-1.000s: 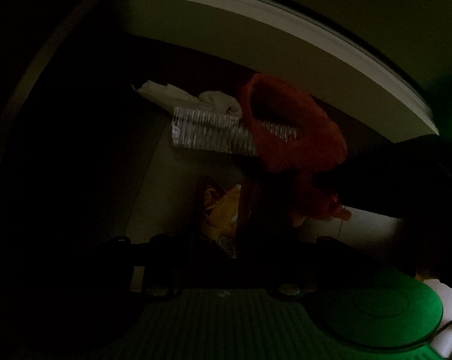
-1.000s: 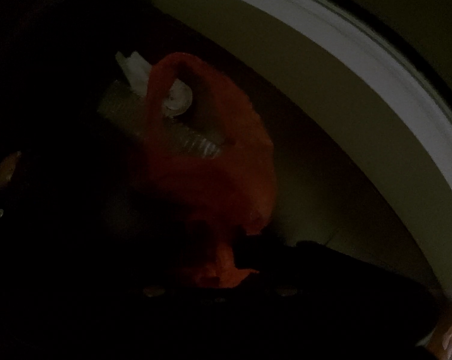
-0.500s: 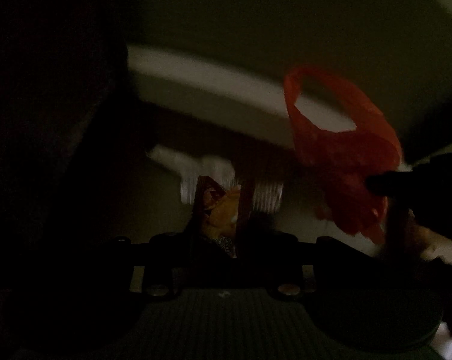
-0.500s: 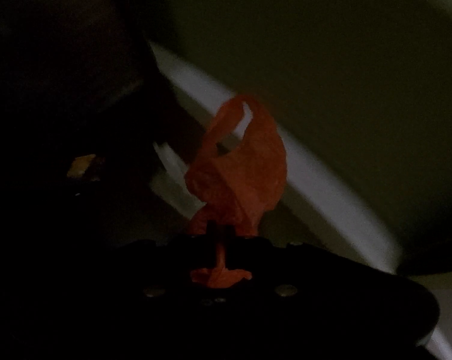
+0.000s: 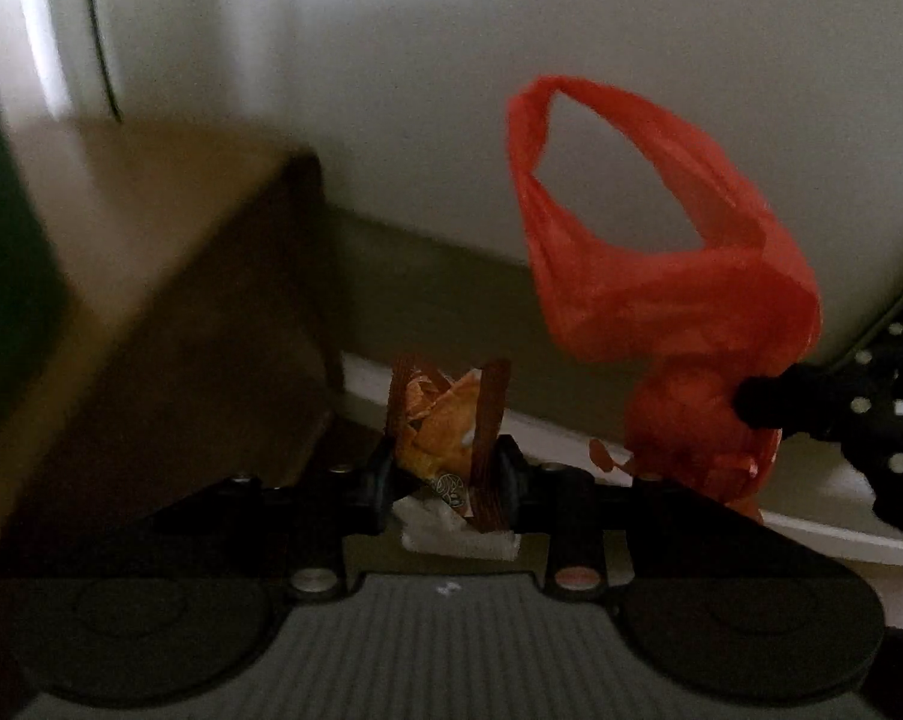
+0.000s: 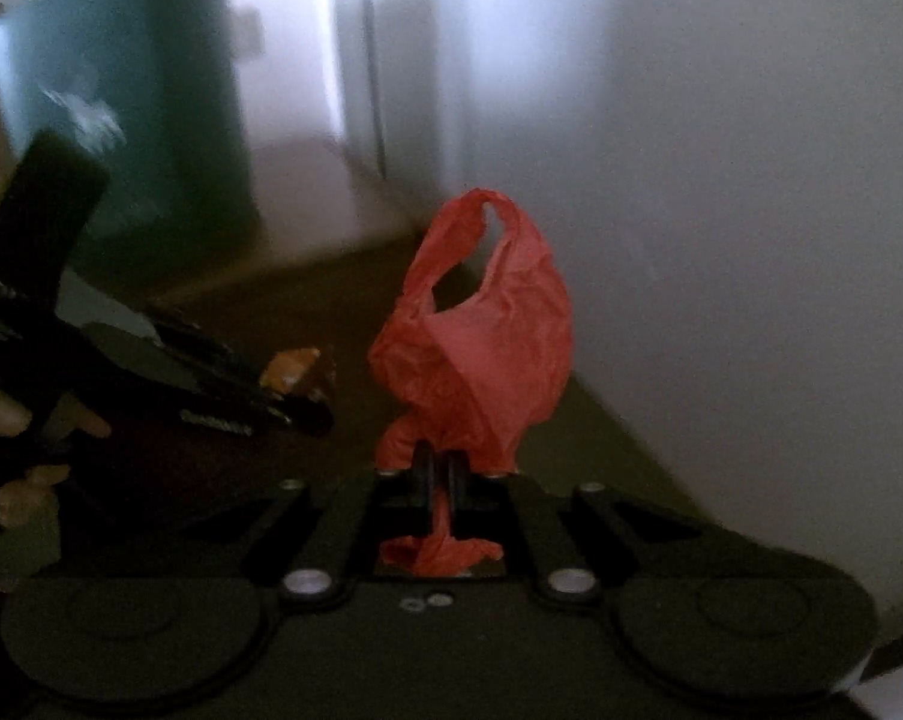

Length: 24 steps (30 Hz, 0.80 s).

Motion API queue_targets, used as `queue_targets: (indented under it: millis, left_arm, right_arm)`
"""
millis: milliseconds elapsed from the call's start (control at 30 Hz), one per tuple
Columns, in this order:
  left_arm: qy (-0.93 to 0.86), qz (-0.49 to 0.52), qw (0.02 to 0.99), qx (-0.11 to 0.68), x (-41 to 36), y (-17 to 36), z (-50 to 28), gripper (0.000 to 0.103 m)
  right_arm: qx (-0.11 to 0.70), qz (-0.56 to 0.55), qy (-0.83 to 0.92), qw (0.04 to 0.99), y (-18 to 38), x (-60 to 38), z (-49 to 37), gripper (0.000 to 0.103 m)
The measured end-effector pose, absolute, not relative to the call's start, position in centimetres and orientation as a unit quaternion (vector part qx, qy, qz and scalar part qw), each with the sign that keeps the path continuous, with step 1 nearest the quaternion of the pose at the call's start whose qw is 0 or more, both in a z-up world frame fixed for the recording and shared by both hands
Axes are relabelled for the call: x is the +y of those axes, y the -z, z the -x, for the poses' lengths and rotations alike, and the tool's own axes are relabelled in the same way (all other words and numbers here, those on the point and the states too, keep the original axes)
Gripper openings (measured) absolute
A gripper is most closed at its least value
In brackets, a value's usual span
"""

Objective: Collect trash
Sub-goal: 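Lift the bag in the right tool and wrapper in the left tool over the wastebasket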

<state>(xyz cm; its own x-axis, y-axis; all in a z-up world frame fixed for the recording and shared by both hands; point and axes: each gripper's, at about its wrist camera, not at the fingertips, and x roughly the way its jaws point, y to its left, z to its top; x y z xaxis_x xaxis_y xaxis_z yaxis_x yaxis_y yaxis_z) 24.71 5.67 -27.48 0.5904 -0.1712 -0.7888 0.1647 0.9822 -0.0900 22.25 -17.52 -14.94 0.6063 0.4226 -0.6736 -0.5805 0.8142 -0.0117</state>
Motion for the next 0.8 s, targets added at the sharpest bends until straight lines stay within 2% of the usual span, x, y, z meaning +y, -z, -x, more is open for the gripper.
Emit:
queue_targets:
  millis: [400,800]
  left_arm:
    - [0.056,-0.026,0.942,0.329,9.2,11.3,-15.9,0.033]
    - [0.004,-0.055,0.973,0.222,14.1,-1.5,-10.4,0.033]
  right_arm:
    - [0.207,0.134,-0.329,0.912,-1.2,-15.0,-15.1,0.003]
    - [0.102,0.143,-0.388,0.905,-11.5,-8.7,-10.8,0.003]
